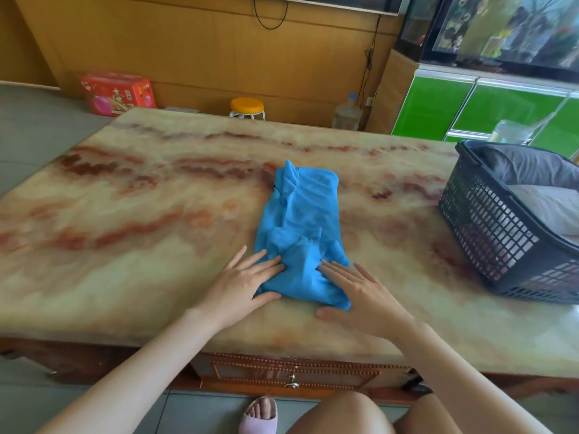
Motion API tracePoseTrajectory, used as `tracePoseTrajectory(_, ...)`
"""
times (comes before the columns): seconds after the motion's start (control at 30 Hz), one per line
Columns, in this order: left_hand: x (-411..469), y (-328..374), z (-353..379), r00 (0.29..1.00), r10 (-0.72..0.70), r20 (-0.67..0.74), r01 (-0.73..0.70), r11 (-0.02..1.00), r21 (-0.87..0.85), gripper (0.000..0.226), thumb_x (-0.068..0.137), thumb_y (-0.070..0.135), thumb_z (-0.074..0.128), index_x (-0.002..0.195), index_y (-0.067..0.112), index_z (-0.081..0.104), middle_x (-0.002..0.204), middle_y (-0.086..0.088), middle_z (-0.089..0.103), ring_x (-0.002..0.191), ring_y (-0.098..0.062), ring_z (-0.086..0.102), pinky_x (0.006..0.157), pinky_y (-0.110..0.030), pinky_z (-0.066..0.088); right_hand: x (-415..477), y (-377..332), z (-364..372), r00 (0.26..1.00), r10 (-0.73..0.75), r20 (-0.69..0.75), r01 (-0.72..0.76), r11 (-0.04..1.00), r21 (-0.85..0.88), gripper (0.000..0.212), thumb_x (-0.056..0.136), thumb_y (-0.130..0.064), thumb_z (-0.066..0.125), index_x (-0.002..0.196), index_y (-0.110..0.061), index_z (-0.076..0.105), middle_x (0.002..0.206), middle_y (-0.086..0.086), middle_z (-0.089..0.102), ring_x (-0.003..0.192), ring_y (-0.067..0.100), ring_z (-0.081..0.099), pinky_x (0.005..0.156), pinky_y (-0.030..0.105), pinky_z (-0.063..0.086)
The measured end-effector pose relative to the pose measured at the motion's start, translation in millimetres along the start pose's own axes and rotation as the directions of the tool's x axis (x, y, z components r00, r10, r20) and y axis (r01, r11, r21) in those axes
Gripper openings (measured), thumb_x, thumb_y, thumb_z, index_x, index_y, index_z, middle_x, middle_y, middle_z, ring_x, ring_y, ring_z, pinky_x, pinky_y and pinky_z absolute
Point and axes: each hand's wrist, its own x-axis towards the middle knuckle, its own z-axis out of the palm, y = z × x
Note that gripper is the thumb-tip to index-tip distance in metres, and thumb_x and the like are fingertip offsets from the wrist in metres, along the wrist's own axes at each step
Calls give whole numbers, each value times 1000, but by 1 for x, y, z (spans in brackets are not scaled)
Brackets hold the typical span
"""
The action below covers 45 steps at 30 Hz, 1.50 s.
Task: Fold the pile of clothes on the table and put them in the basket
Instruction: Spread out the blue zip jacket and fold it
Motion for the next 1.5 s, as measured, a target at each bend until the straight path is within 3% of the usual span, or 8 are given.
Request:
tracePoseTrajectory(0.3, 10, -14, -1, 978, 111, -175, -111, 994, 9, 35, 85, 44, 46, 99, 25, 73, 118, 8, 64, 123, -14, 44, 106, -49, 33, 1, 21, 7, 954, -17, -299, 42, 996, 78, 37, 85, -29, 48, 116, -18, 66, 122, -14, 61, 115, 2, 55, 113, 28, 19)
tracePoseTrajectory(0.53, -7, 3, -12, 970, -214, -117, 119, 832, -542, 84, 83, 76, 21, 121, 14, 63, 132, 19, 43, 136, -3, 24, 104, -2, 16, -15, 4, -12, 960, 165, -228, -85, 941, 327, 15, 98, -19, 45, 99, -26, 59, 98, -17, 64, 135, -6, 18, 113, 13, 8)
tracePoseTrajectory(0.67, -19, 14, -25, 928, -372, 21, 315, 753, -578, 88, 77, 78, 29, 121, 10, 62, 100, 0, 72, 95, -11, 66, 77, -26, 47, -19, -5, -19, 966, 257, -20, -207, 820, 534, 21, 99, -24, 44, 84, -27, 58, 104, -14, 63, 135, -6, 10, 98, 6, 20)
tracePoseTrajectory(0.8, -4, 26, -31, 871, -491, 25, 401, 680, -614, 37, 95, 41, 47, 68, 20, 58, 50, 8, 41, 48, -8, 39, 52, -31, 27, -4, -8, -15, 926, 377, -26, -251, 664, 705, 27, 97, -20, 50, 73, -14, 62, 72, -12, 61, 84, 8, 52, 76, 32, 35)
tracePoseTrajectory(0.93, 22, 17, -27, 773, -629, 83, 575, 639, -512, 49, 97, 32, 48, 53, 18, 30, 49, 4, 31, 47, -14, 32, 50, -34, 20, 25, -11, -16, 845, 532, -62, -434, 749, 501, 35, 95, -30, 51, 75, -3, 57, 64, 1, 54, 65, 20, 48, 58, 32, 33)
tracePoseTrajectory(1.1, 37, 6, -12, 724, -690, 25, 640, 657, -398, 52, 90, 40, 57, 55, 17, 26, 50, 1, 28, 51, -20, 31, 51, -35, 16, 39, -13, -5, 787, 595, -162, -560, 800, 216, 28, 95, -37, 49, 86, -13, 60, 84, 7, 66, 88, 33, 58, 67, 33, 34)
tracePoseTrajectory(1.3, 37, 7, 2, 774, -583, -245, 403, 753, -519, 31, 68, 12, 79, 94, 17, 61, 92, 5, 55, 87, -11, 52, 78, -17, 40, 16, -14, -5, 808, 144, -571, 35, 956, 292, 50, 78, 4, 47, 119, -19, 61, 132, -4, 51, 125, 7, 41, 104, 17, 27)
tracePoseTrajectory(1.5, 22, 5, -3, 928, -351, -125, 176, 708, -684, 28, 86, 1, 63, 90, 28, 68, 91, 34, 64, 91, 11, 60, 84, -9, 41, -6, -3, 11, 966, -70, -250, 86, 995, 53, 50, 92, -59, 39, 136, -37, 47, 138, -20, 47, 128, -3, 38, 110, 22, 26)
